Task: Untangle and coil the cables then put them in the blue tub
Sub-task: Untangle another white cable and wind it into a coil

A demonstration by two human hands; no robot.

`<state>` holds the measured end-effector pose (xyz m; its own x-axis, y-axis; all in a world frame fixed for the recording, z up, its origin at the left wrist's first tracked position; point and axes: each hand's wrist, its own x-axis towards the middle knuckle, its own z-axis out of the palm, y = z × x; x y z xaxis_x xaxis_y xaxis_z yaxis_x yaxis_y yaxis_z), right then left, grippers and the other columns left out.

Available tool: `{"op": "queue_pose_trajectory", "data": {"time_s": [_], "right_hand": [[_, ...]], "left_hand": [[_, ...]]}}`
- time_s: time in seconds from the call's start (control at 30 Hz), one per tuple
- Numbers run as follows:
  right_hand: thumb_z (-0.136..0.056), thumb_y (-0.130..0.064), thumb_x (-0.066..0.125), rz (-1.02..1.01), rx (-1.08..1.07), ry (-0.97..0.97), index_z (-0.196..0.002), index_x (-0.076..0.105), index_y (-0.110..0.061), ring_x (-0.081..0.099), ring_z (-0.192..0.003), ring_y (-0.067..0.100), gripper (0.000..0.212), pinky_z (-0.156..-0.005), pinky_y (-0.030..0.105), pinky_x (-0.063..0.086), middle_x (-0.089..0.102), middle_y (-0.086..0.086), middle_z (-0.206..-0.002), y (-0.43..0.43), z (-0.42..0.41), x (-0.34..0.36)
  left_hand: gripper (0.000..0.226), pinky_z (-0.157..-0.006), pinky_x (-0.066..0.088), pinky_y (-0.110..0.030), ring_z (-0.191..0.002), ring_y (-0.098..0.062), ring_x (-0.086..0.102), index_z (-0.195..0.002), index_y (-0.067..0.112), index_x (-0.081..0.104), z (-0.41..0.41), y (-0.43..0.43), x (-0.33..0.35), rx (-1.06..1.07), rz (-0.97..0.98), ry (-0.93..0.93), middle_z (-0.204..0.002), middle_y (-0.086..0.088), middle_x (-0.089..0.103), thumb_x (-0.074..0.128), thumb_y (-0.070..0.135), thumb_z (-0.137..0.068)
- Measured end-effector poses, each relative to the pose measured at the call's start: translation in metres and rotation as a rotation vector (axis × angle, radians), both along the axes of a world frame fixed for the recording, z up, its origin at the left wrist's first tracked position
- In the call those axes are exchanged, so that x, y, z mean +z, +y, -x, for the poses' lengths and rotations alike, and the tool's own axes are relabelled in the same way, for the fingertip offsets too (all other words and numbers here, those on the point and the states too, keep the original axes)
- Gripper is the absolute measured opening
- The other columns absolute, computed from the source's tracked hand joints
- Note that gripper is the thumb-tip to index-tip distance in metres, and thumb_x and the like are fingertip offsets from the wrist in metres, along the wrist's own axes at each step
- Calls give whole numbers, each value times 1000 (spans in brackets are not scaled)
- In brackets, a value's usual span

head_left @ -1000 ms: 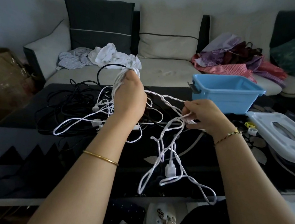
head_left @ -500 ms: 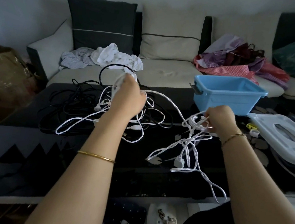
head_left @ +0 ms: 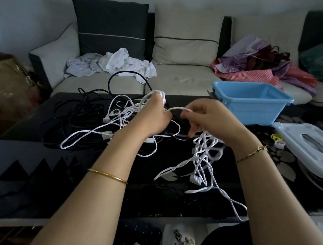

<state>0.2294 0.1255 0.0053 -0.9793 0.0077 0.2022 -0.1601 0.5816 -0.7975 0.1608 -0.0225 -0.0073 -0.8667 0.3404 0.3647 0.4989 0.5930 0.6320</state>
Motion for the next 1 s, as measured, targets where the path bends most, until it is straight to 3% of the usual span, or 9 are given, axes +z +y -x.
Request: {"op": "queue_pose_trajectory", "data": {"time_s": [0.07,0.13,0.3,0.47,0.6,0.67,0.73,0.83,1.0], "right_hand": [[-89,-17,63,66,-69,99,-84,71,-16,55,-45,12,9,-57,32,54,58,5,-57,3,1,0],[-88,-16,64,79,-132,181,-82,71,-19,51,-43,3,10,-48,24,51,60,-5,-59,5,2,0],[-85,-19,69,85,-218,257,-86,73,-9,47,-45,1,10,-44,19,45,54,-2,-61,18,5,-7],[-81,-17,72,18,-310,200,-80,72,-9,47,-45,-6,8,-49,7,34,55,-11,-56,36,8,-21],[-83,-6,68,260,-331,155,-88,72,-13,55,-58,-8,10,-59,8,45,63,-14,-67,38,13,-28],[-88,1,60,558,-232,61,-96,70,-8,64,-70,7,16,-65,18,55,68,0,-80,38,14,-29],[-92,6,51,768,-170,-18,-105,65,0,64,-57,11,20,-54,18,54,69,10,-77,39,14,-30],[-93,5,51,644,-244,-69,-100,68,-3,41,-36,3,20,-36,12,35,65,9,-71,40,15,-33],[-87,-27,68,474,-165,-80,-80,72,-15,28,-40,5,14,-37,15,22,53,-3,-56,30,18,-30]], "left_hand": [[14,-51,37,-20,-60,-22,47,-77,9,40,-3,1,-1,-131,-11,-116,-69,-3,47,47,1,-87],[6,-54,41,-25,-50,-18,51,-92,4,47,-10,3,1,-264,-12,-294,-64,-3,53,42,5,-95],[23,-41,41,-21,-33,-7,29,-94,-3,58,-22,6,15,-475,-235,-681,-44,4,39,42,13,-98],[24,-34,26,-13,-27,-1,25,-80,6,53,-24,-6,27,-600,-611,-1019,-37,10,31,39,21,-93],[23,-37,30,-9,-29,-2,30,-74,7,58,-17,-18,28,-637,-1089,-1185,-39,9,34,46,22,-85],[29,-40,32,-7,-30,-2,33,-71,7,58,-13,-23,27,-561,-1337,-1203,-40,7,38,43,20,-93],[29,-36,37,-10,-28,-3,38,-70,8,56,-7,-31,26,-445,-1599,-1159,-39,5,42,43,16,-94],[17,-35,38,-14,-30,-3,37,-76,8,59,-2,-37,25,-378,-1716,-1063,-42,6,42,47,12,-87],[17,-37,42,-16,-28,-5,39,-71,1,62,2,-39,25,-370,-1925,-961,-39,4,43,49,6,-80]]}}
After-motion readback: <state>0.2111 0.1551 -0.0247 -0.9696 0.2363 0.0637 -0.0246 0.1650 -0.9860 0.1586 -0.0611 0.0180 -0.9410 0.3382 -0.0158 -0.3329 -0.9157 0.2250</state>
